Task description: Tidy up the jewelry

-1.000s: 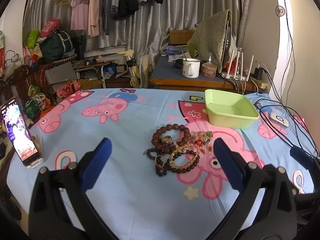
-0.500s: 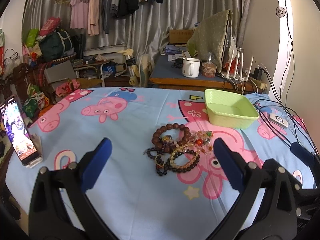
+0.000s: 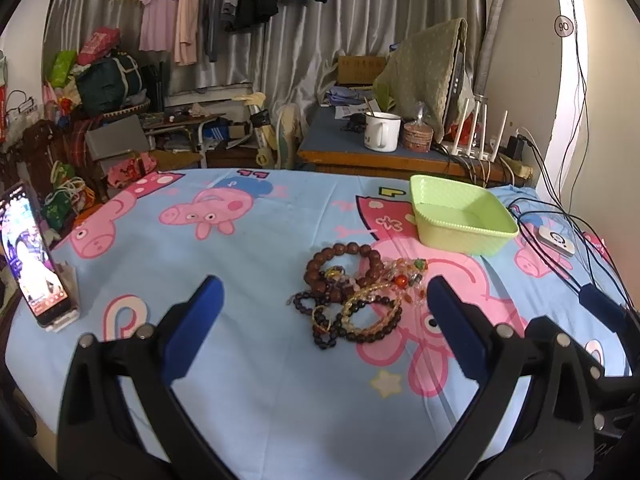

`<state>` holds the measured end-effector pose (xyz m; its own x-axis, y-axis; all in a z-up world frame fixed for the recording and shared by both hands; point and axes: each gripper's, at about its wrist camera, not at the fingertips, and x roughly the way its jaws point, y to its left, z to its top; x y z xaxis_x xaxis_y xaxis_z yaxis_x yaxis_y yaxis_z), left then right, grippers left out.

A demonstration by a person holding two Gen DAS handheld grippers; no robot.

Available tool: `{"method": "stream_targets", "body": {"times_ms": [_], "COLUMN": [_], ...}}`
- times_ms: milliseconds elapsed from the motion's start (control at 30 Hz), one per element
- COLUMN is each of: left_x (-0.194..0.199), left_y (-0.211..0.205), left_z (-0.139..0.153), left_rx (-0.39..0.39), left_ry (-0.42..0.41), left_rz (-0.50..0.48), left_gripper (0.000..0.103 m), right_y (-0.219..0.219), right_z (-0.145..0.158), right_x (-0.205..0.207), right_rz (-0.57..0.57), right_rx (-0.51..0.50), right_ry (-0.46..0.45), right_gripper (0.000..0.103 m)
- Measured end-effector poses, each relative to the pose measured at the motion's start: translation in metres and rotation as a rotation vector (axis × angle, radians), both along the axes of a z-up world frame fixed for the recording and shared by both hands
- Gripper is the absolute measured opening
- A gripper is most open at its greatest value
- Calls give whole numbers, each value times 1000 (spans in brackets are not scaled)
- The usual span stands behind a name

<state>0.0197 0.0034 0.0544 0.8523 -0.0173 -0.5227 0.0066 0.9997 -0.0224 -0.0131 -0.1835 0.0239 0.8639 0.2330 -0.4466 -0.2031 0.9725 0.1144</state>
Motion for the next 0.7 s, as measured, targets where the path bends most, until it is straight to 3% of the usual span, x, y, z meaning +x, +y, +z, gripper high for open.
{"method": "stream_targets", "body": {"times_ms": [700], "left_x": [5], "left_y": [3], "left_z": [-4], "left_rx": [-13], "left_ry": [1], "left_rz": [-17], "left_gripper": [98], "right_y": [5], "right_z": [-2], "right_x": [9], "right_rz": [-6], "right_rx": [-17], "right_ry": [4], "right_gripper": [72]}}
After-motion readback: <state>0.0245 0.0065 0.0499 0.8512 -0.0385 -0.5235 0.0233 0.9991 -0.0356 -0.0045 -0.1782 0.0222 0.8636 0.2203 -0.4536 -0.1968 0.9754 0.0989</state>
